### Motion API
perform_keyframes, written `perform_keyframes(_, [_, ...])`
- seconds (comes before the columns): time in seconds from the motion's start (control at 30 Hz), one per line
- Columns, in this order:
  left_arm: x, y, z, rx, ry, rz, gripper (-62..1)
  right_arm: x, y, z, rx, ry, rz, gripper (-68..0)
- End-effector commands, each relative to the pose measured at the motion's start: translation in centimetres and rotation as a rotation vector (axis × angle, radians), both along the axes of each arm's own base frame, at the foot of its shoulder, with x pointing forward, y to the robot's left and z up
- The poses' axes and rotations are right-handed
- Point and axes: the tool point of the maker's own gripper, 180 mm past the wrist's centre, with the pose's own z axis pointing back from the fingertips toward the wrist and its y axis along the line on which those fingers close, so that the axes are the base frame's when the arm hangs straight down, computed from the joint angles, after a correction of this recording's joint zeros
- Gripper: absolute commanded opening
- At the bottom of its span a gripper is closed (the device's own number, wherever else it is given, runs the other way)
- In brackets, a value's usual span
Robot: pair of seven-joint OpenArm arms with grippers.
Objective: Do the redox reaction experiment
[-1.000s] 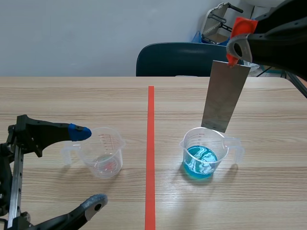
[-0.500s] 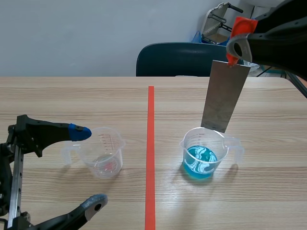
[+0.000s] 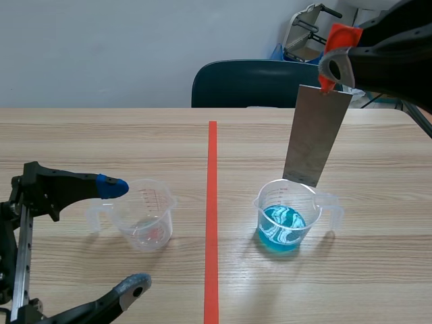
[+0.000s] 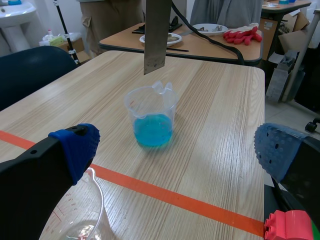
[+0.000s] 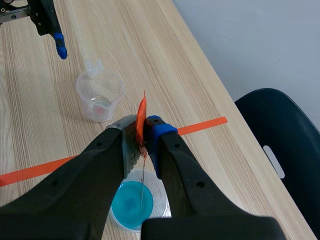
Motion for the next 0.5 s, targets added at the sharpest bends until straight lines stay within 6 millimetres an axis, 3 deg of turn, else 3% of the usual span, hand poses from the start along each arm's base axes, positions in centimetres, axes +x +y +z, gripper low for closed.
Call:
perform_keyframes(0.0, [0.24,-0.21,0.77,-0.029,-0.015,0.004,1.4,-0.24,0.49,0.81,0.030,-0.013,0.022,-66.5])
perform_keyframes(0.47, [0.24,-0.22,0.76,-0.029,-0.015,0.004,1.4,-0.29,0.59,1.07,0.043,-0.018,0.027,-66.5])
